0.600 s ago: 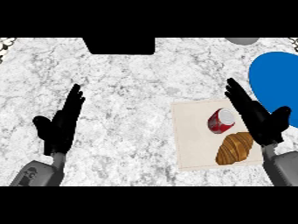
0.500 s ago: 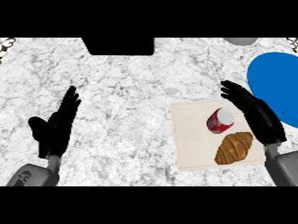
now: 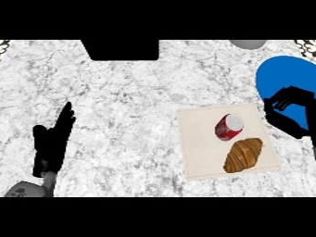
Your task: Pick the can from the placemat and place it in the plate
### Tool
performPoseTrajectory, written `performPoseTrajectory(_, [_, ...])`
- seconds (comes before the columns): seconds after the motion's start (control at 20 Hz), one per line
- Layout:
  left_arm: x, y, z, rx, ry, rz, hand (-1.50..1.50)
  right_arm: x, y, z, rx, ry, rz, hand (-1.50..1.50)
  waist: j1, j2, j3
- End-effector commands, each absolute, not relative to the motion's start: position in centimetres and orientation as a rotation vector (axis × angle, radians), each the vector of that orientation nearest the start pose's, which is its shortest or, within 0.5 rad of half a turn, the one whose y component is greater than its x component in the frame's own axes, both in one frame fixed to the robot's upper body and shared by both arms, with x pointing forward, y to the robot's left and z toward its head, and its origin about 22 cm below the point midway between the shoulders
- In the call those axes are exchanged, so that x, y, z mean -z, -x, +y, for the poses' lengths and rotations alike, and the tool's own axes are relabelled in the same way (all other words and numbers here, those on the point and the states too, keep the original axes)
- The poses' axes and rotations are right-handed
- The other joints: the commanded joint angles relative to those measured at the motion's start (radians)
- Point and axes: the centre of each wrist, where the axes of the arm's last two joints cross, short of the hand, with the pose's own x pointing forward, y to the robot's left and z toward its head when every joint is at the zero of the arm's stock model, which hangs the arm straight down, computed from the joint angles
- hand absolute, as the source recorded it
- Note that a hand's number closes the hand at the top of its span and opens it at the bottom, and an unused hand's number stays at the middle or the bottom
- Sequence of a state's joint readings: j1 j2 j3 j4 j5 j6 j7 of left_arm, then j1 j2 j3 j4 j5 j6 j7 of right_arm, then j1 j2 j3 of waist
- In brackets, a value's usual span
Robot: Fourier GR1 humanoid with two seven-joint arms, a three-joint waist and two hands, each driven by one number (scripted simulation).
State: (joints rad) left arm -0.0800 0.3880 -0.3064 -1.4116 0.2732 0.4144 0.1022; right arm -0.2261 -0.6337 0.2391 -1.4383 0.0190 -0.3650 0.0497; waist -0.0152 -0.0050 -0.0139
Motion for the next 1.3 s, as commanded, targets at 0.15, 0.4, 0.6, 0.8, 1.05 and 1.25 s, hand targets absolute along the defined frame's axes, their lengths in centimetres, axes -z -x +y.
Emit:
performPoseTrajectory(0.15, [1.5, -24.6, 26.1, -0.009, -0.269, -1.279, 0.0, -2.1, -25.9, -24.4, 0.224, 0.481, -1.793, -1.5, -0.015, -0.002, 0.022])
performPoseTrajectory(0.4, [1.7, -24.4, 25.5, 0.027, -0.246, -1.288, 0.0, 2.3, -22.0, -26.6, -0.212, 0.423, -1.792, -1.5, 0.013, 0.004, 0.014])
performPoseTrajectory(0.6, [1.7, -24.7, 25.9, 0.026, -0.243, -1.279, 0.0, -0.2, -23.3, -27.7, -0.451, 0.648, -1.674, -1.5, 0.019, 0.002, 0.011])
performPoseTrajectory(0.8, [0.7, -25.3, 24.7, 0.03, -0.264, -1.3, 0.0, -3.0, -24.3, -29.2, -0.609, 0.784, -1.538, -1.5, 0.018, 0.002, 0.011])
performPoseTrajectory(1.05, [0.5, -25.5, 24.7, 0.035, -0.262, -1.28, 0.0, -7.0, -24.9, -27.9, -0.766, 0.77, -1.337, -1.5, 0.015, 0.001, 0.012])
performPoseTrajectory(1.25, [0.9, -25.3, 24.6, 0.036, -0.234, -1.274, 0.0, -9.8, -26.6, -26.9, -0.854, 0.657, -1.166, -1.5, 0.022, 0.004, 0.012])
